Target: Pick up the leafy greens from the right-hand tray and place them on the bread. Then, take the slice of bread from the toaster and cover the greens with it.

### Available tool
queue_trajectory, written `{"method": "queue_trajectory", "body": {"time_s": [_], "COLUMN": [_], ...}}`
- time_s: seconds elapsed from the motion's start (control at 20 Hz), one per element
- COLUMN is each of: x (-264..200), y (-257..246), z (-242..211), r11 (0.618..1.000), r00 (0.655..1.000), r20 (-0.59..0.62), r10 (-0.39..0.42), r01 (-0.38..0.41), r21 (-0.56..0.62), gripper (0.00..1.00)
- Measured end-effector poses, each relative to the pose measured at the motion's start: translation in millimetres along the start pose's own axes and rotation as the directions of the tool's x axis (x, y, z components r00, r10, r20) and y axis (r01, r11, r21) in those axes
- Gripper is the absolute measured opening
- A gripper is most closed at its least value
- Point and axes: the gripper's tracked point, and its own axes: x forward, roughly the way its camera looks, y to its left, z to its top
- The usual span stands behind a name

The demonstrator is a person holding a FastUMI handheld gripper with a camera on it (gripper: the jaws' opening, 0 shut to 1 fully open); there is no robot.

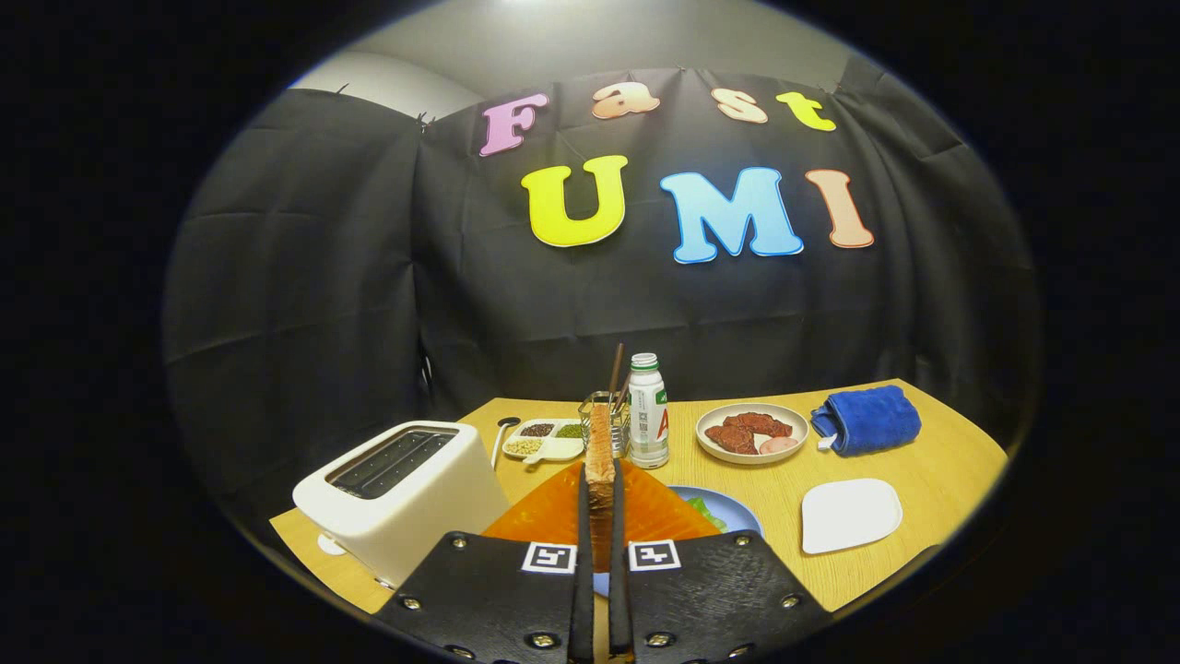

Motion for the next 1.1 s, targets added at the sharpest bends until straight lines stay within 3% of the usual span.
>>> {"method": "queue_trajectory", "body": {"time_s": [1.1], "x": [35.3], "y": [-17.8], "z": [-67.5], "r11": [0.997], "r00": [0.989], "r20": [-0.150], "r10": [0.006], "r01": [0.006], "r21": [0.077], "gripper": [0.07]}}
